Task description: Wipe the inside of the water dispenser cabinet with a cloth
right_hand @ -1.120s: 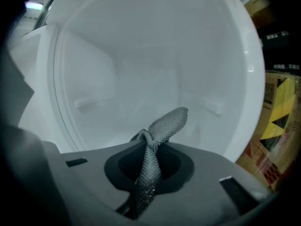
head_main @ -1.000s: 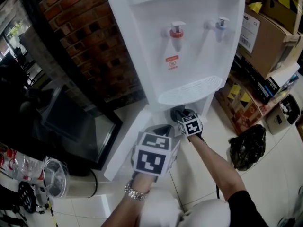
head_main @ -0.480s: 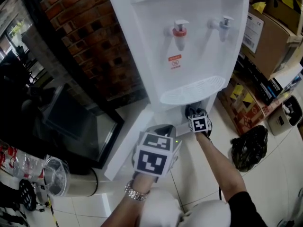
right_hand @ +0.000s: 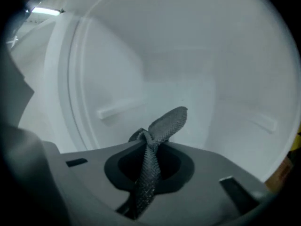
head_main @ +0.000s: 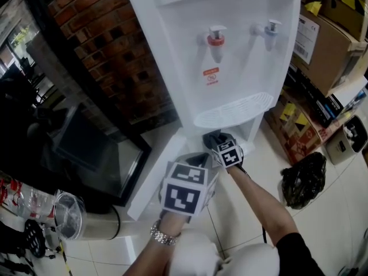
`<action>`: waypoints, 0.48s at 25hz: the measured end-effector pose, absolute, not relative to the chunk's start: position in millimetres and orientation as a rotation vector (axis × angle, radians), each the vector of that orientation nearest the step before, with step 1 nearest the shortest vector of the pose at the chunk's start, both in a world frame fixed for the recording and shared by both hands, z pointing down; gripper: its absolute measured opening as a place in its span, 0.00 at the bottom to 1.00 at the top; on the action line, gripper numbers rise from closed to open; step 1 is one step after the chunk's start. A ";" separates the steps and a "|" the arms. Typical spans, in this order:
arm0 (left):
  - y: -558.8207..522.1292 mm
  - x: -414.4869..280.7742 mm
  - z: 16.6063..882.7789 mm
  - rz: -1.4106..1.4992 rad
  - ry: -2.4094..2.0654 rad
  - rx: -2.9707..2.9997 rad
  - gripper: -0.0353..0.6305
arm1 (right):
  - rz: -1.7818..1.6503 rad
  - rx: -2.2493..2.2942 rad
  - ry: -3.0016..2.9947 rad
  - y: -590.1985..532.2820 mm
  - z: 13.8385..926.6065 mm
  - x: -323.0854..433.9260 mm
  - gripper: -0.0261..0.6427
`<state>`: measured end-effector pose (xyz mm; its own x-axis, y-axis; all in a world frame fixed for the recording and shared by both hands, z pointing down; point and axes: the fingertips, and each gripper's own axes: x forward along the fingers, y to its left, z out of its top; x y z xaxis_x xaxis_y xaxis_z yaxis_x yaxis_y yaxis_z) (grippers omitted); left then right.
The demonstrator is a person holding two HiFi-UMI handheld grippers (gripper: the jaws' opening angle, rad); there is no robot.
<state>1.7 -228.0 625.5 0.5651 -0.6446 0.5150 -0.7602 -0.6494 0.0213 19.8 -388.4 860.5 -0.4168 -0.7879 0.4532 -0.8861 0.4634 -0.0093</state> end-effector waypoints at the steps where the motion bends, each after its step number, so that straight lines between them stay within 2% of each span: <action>1: -228.1 0.8 625.0 0.695 -1.172 2.559 0.06 | 0.337 1.377 -2.337 -387.1 864.1 12.0 0.08; 4: -228.3 -2.3 624.5 0.691 -1.176 2.556 0.06 | 0.318 1.393 -2.238 -388.4 886.8 21.8 0.08; 9: -228.6 -4.3 624.0 0.684 -1.177 2.552 0.06 | 0.381 1.623 -1.943 -390.5 910.6 113.4 0.08; 12: -228.2 -2.9 623.9 0.679 -1.168 2.555 0.06 | 0.380 1.696 -1.911 -390.6 899.1 139.7 0.08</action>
